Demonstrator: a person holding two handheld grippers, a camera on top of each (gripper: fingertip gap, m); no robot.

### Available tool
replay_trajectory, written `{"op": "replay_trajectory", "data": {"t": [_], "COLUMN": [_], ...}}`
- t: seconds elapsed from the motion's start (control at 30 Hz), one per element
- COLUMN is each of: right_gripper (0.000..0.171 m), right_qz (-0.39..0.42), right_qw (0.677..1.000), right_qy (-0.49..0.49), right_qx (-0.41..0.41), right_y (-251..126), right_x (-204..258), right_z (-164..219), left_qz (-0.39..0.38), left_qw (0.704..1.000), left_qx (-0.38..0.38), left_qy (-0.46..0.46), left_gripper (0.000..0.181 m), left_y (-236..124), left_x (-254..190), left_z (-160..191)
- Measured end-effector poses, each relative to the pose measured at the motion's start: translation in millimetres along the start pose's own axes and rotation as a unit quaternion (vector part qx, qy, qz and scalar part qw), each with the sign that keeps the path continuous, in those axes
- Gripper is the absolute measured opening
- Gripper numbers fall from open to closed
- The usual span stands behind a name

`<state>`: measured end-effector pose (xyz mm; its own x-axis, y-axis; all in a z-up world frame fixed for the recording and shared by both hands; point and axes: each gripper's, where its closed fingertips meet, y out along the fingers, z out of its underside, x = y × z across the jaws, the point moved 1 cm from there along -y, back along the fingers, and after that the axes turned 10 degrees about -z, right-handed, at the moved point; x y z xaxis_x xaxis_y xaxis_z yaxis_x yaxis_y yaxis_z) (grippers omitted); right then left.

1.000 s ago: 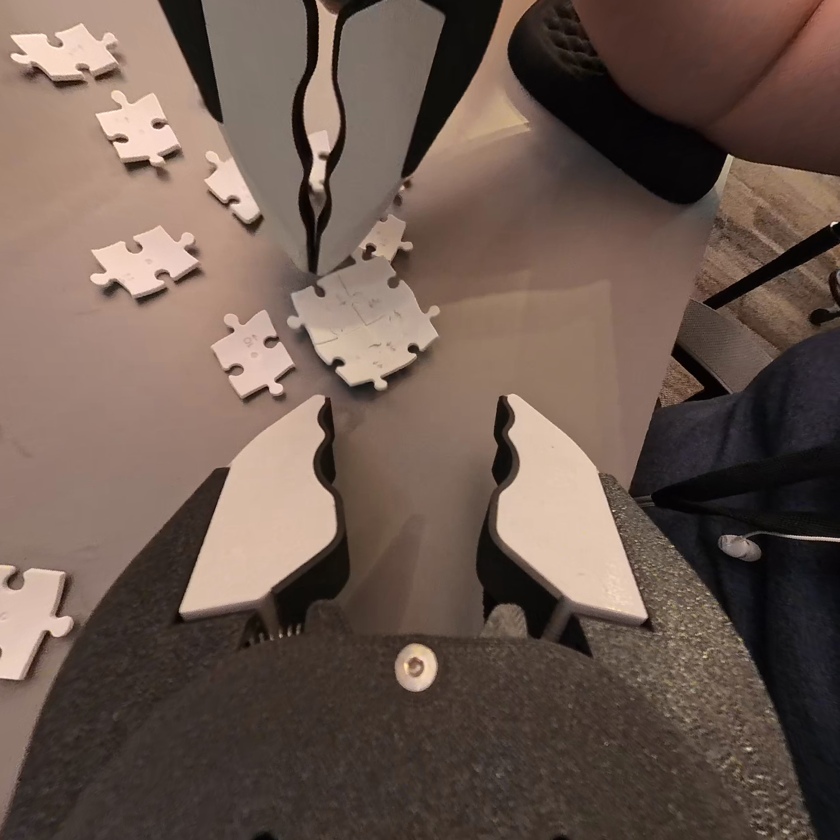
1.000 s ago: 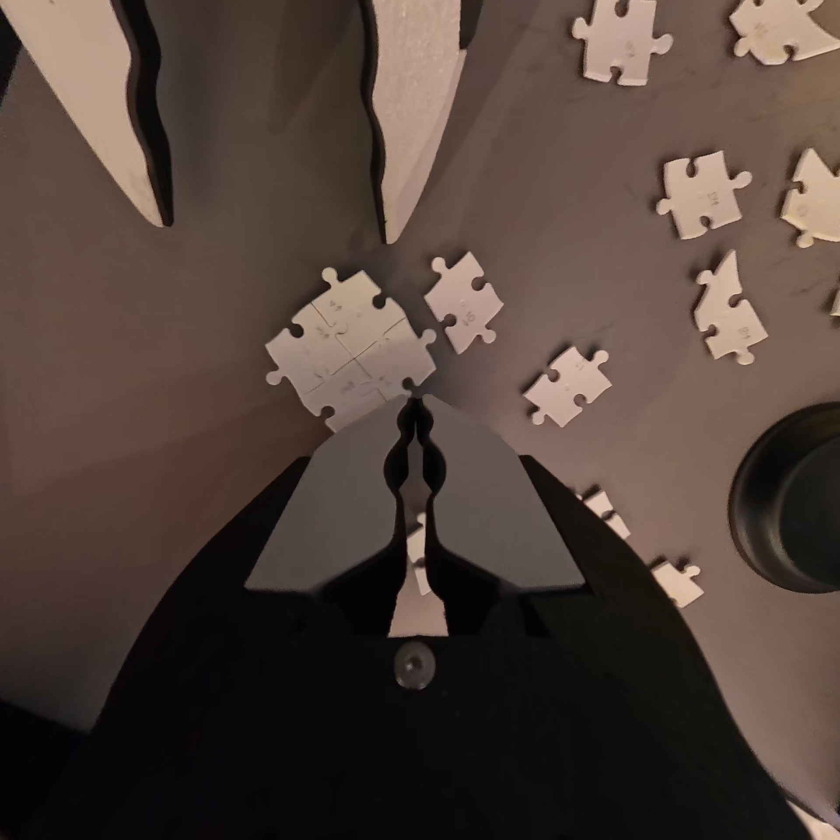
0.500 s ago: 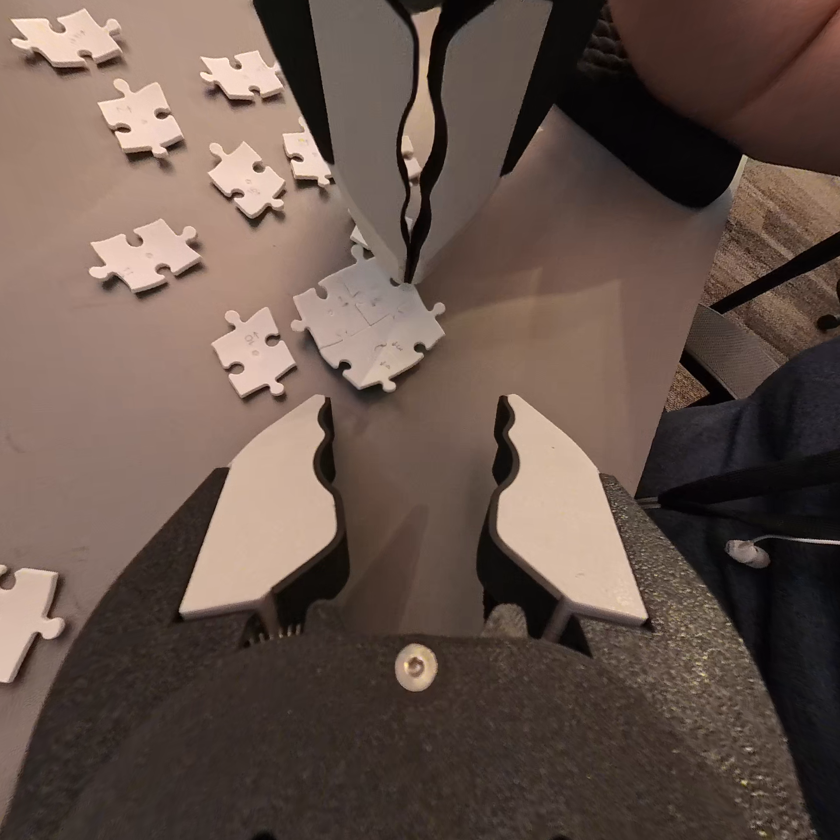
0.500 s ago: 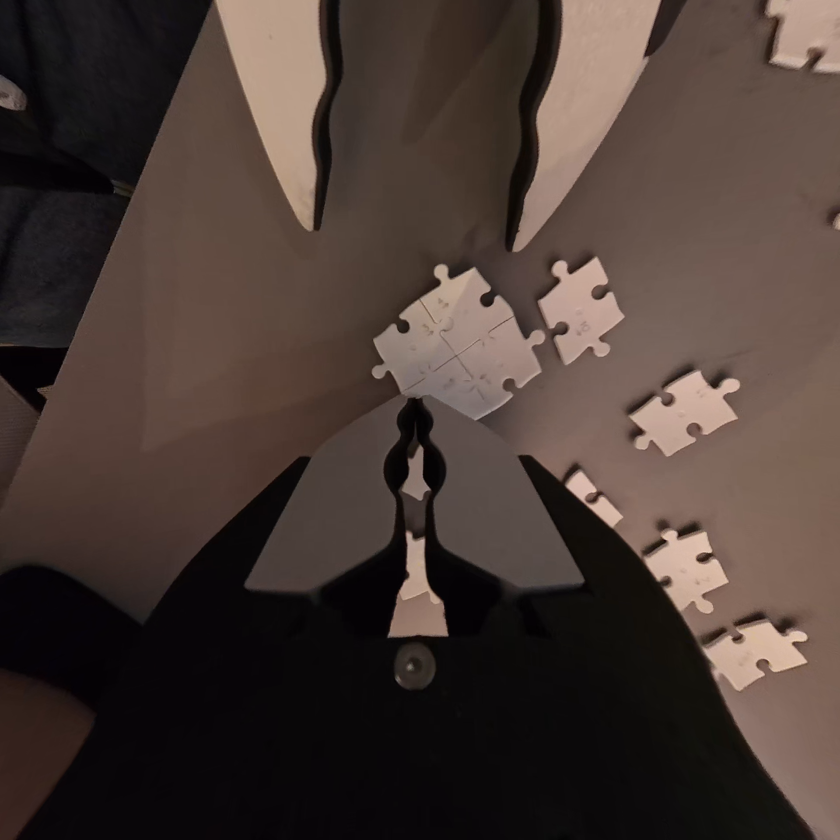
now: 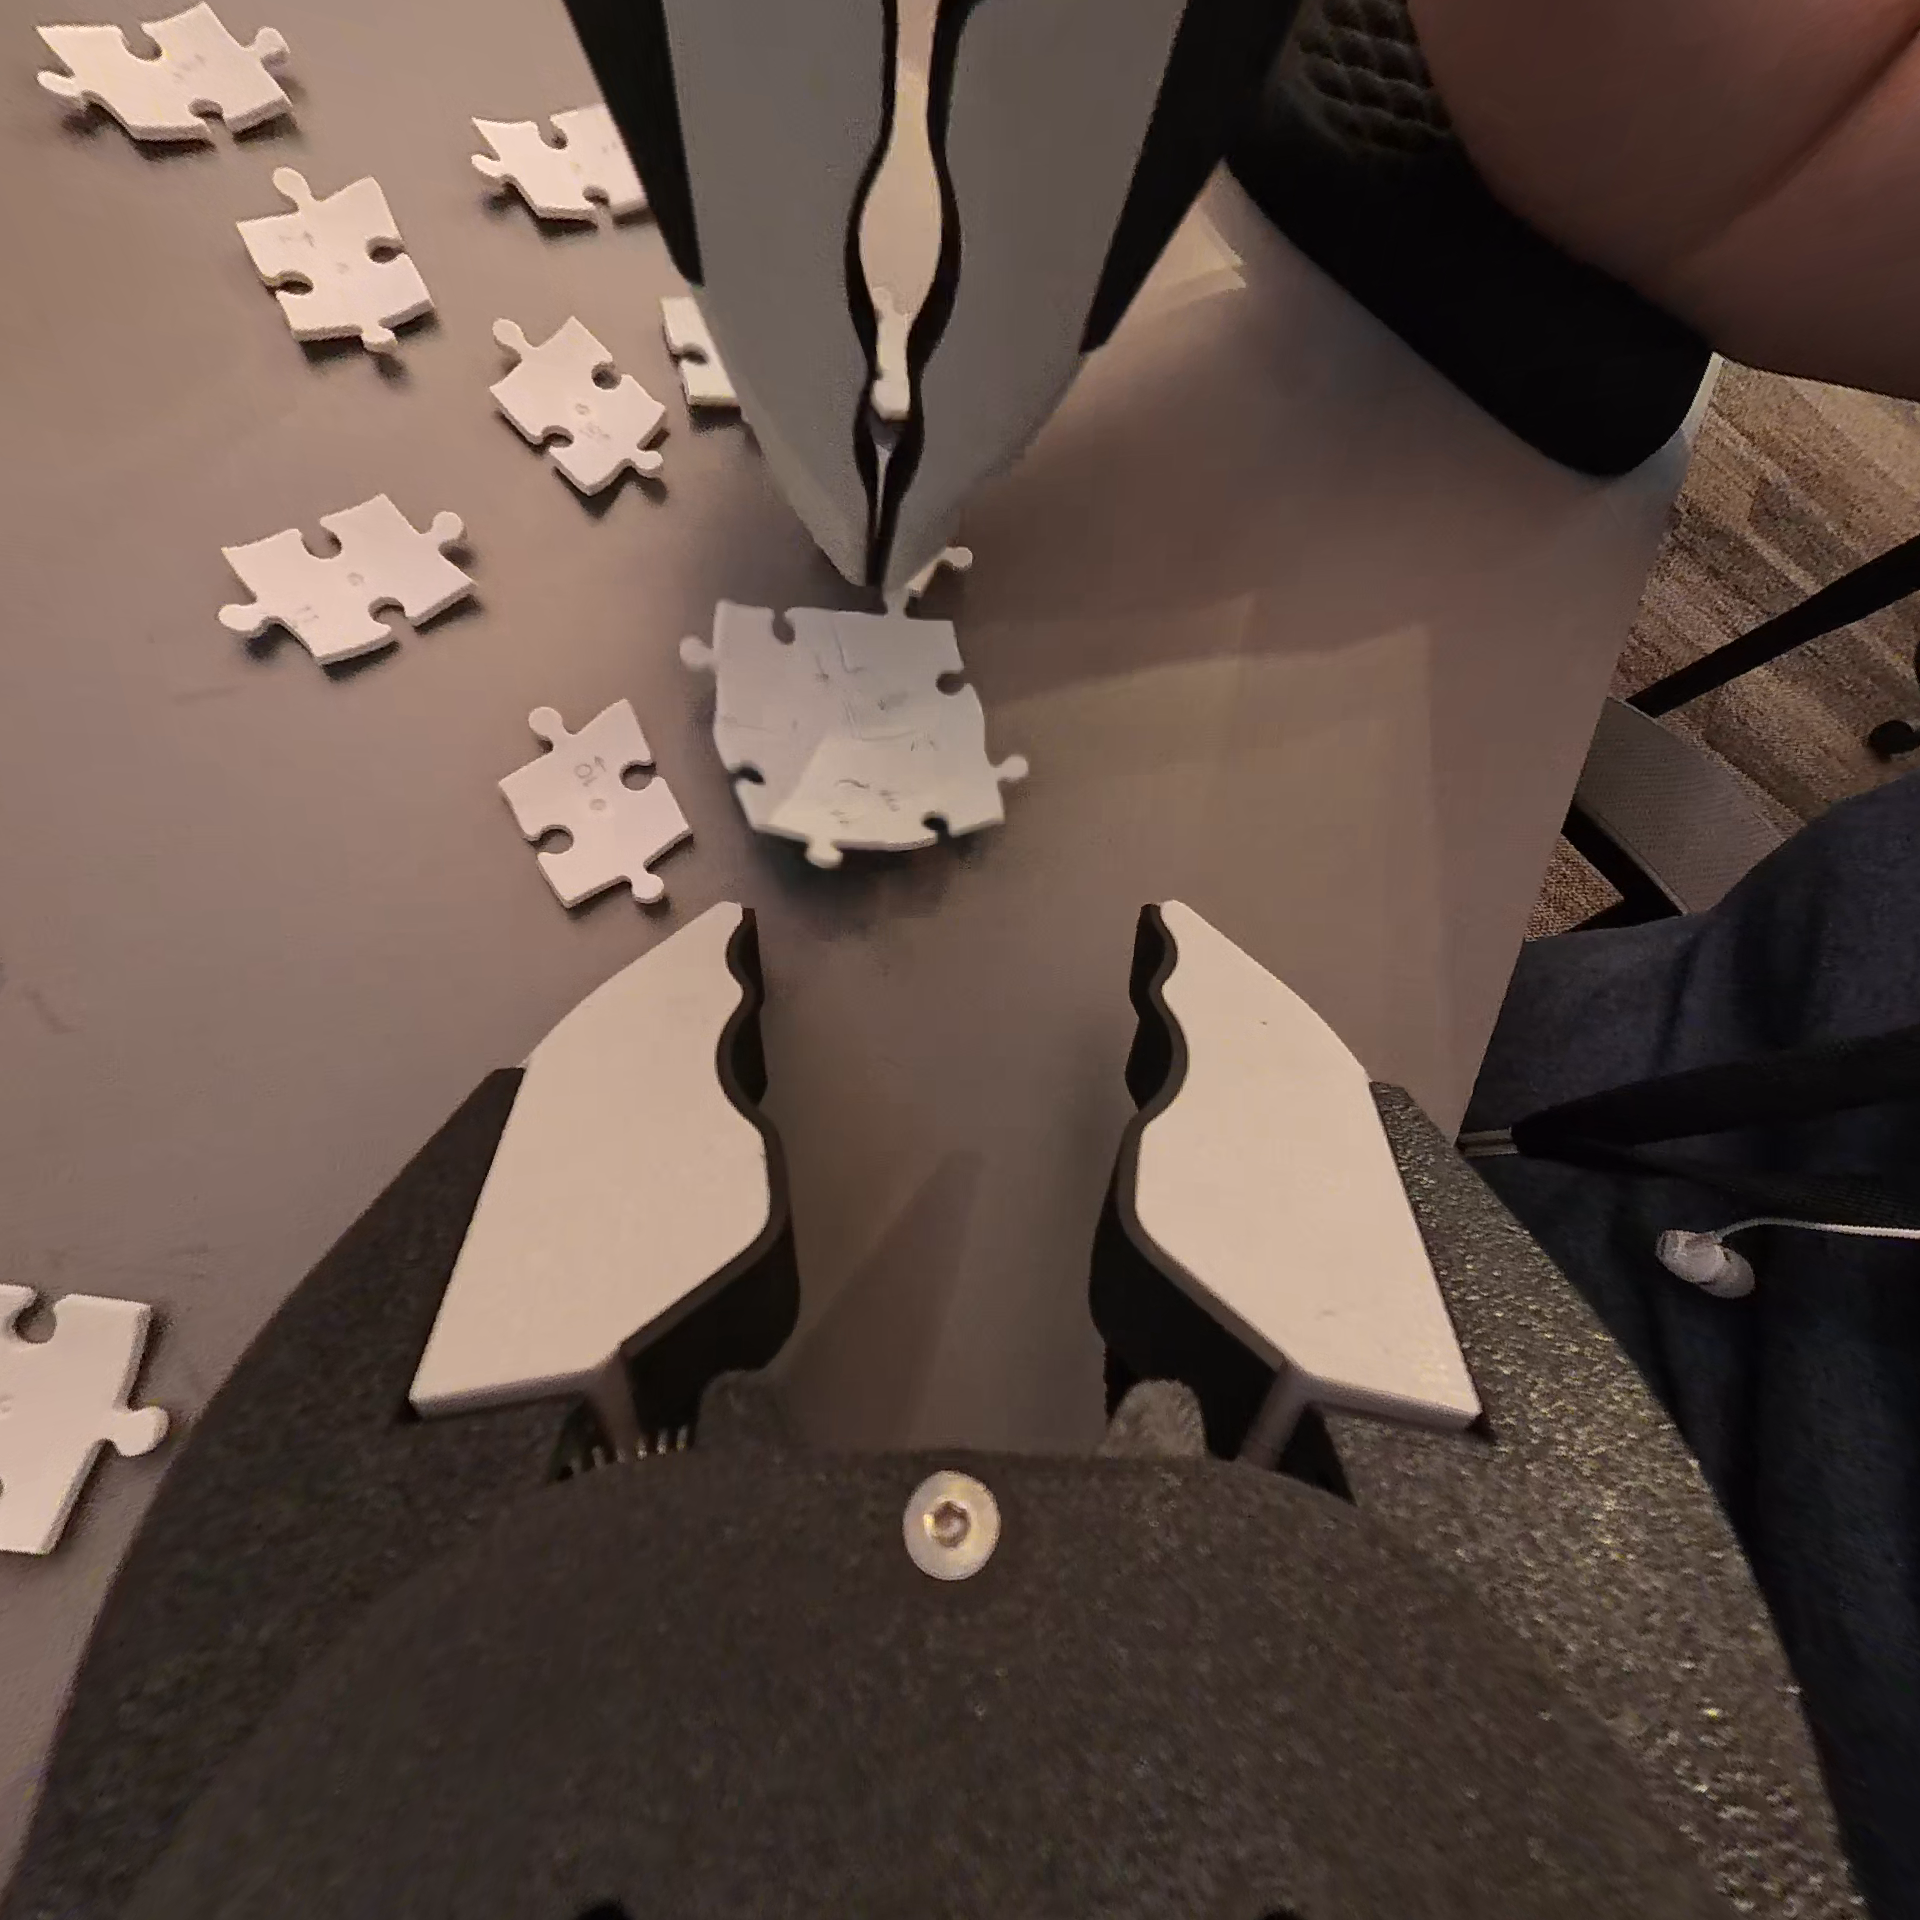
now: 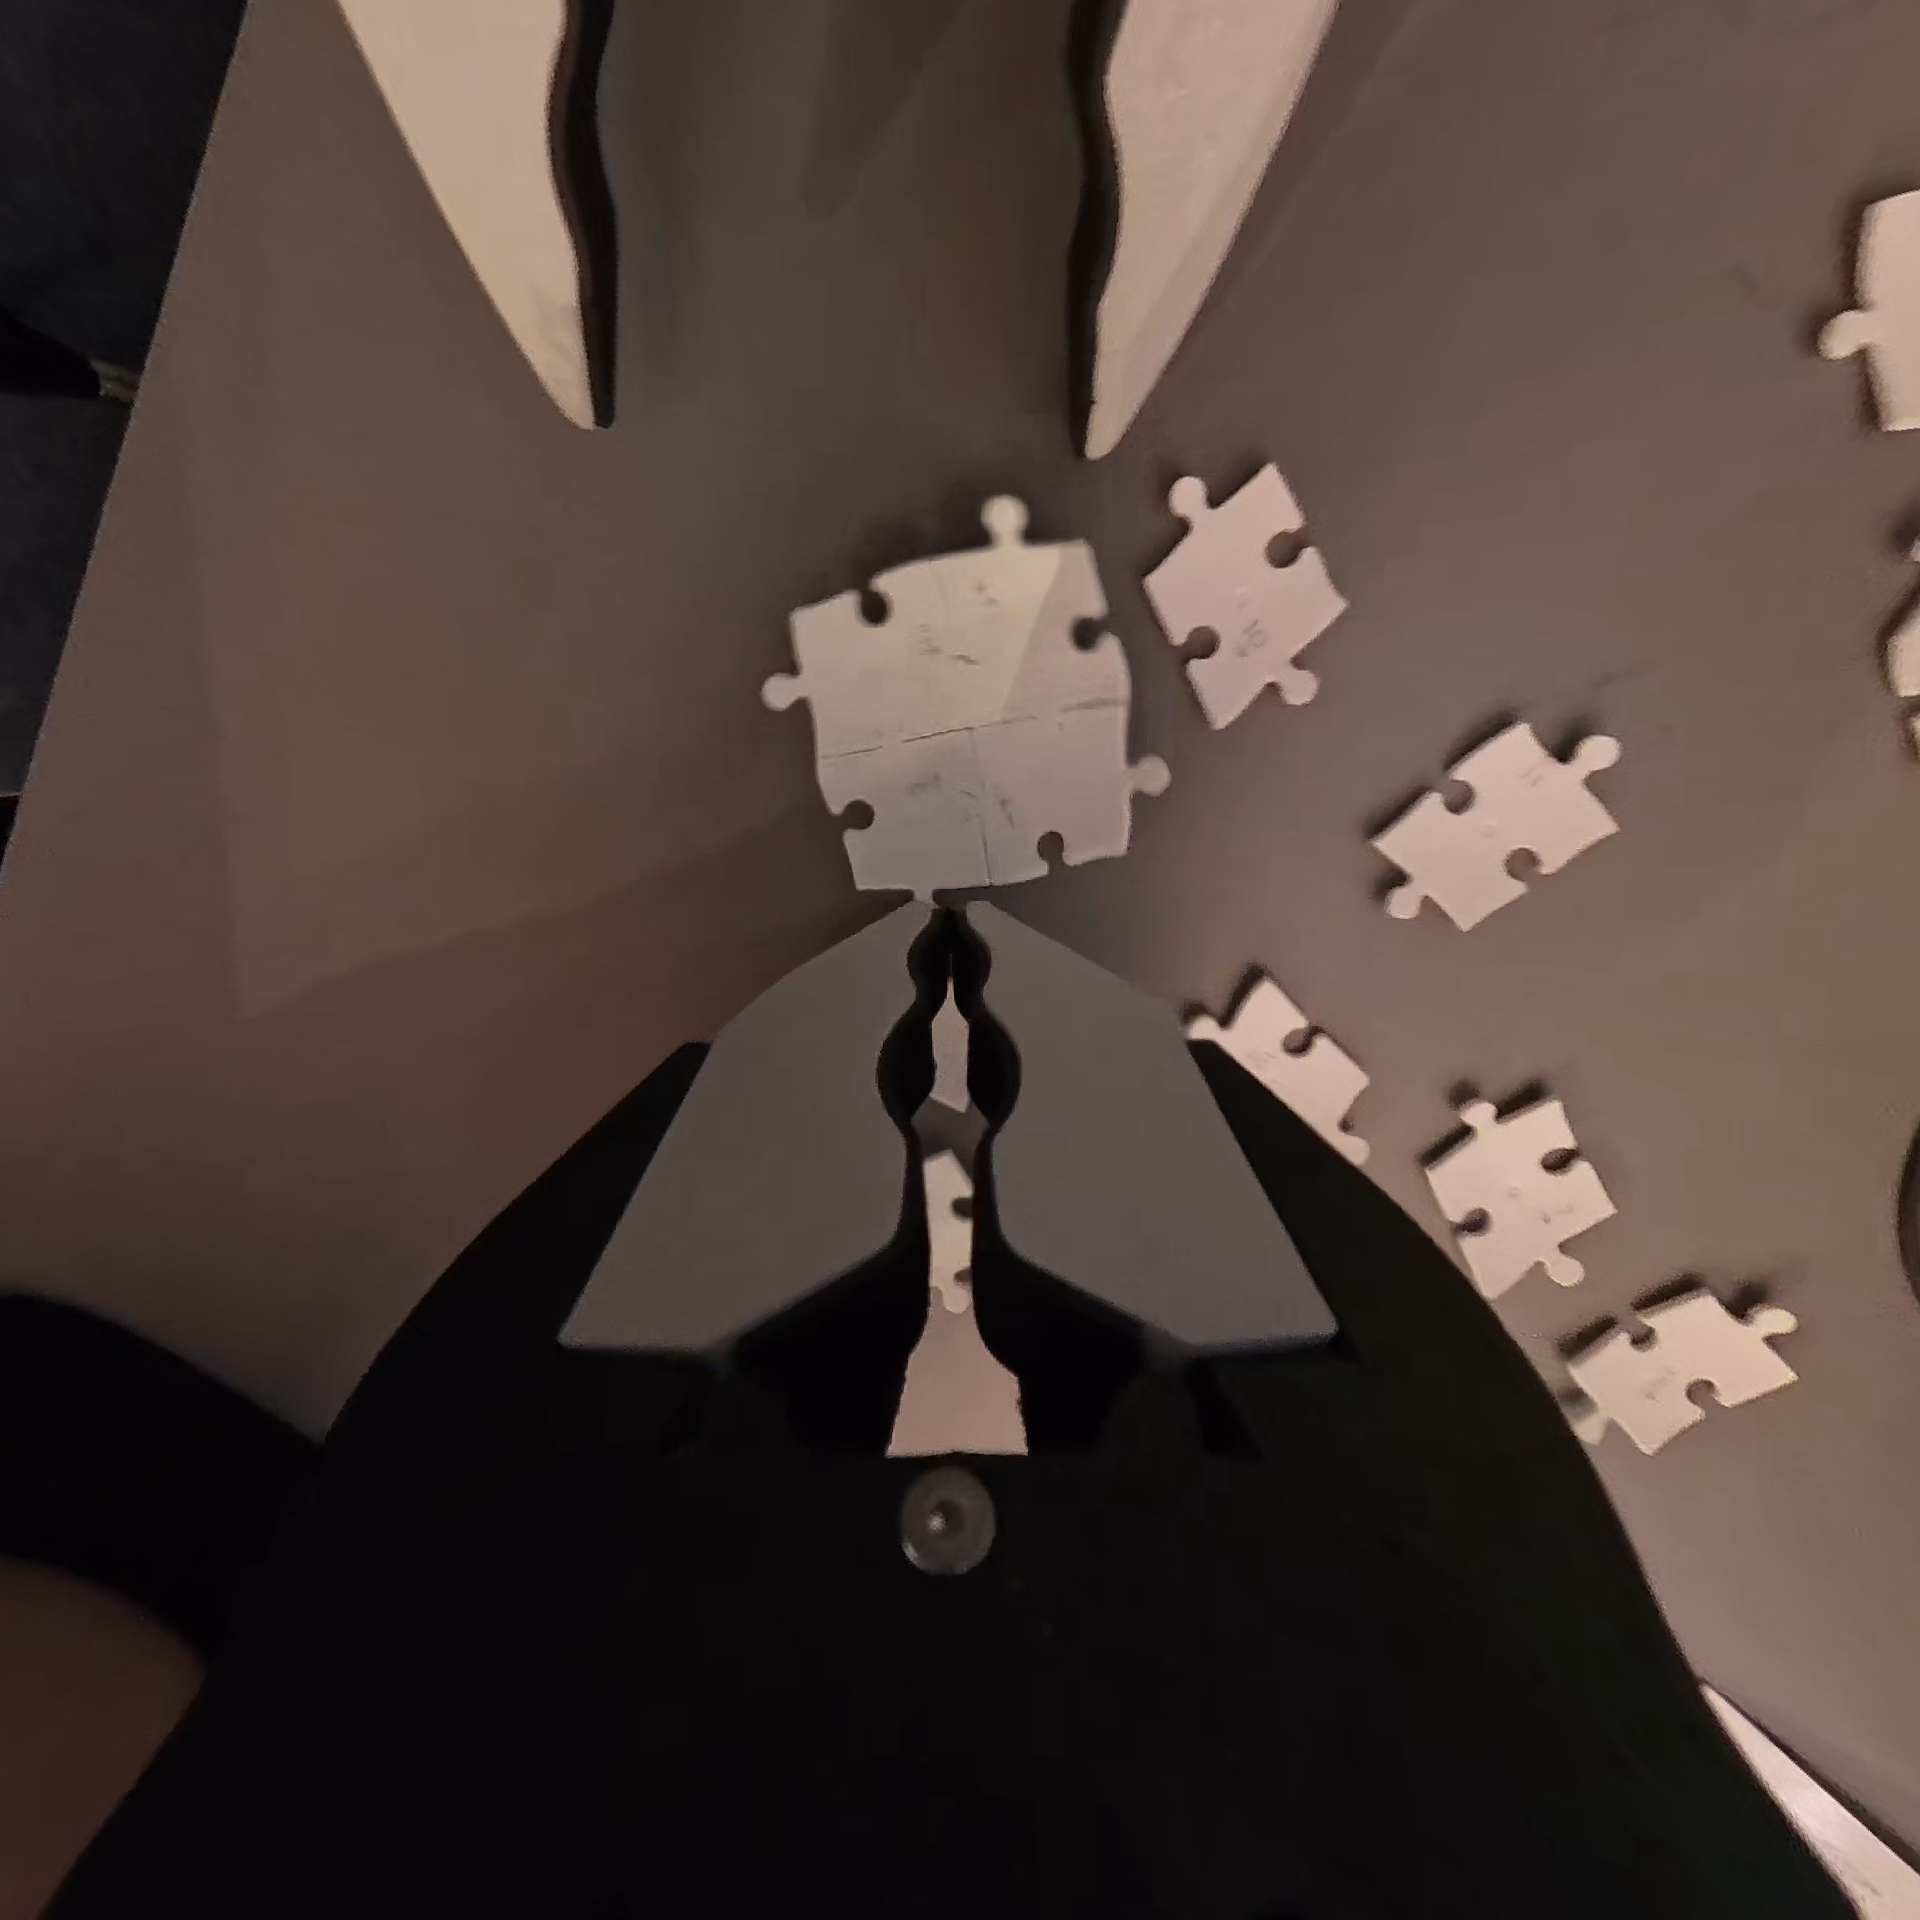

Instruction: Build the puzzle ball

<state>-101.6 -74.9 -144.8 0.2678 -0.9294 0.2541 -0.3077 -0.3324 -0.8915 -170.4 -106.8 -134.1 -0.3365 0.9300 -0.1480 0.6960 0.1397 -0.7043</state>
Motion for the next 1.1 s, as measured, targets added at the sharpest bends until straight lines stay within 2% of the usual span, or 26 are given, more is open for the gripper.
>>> {"op": "replay_trajectory", "data": {"t": [0.4, 1.1], "right_gripper": [0.001, 0.001], "right_qz": [0.012, -0.06], "right_qw": [1.0, 0.998], "right_qy": [0.006, -0.036], "right_qx": [-0.011, 0.001], "right_y": [-4, 17], "right_x": [-7, 25], "right_z": [3, -16], "left_qz": [0.013, 0.015], "left_qw": [1.0, 1.0], "left_qx": [0.002, 0.015], "left_qy": [0.007, 0.021], "left_gripper": [0.068, 0.069], "left_y": [6, 2], "left_x": [-5, -16], "left_z": [-3, 3]}}
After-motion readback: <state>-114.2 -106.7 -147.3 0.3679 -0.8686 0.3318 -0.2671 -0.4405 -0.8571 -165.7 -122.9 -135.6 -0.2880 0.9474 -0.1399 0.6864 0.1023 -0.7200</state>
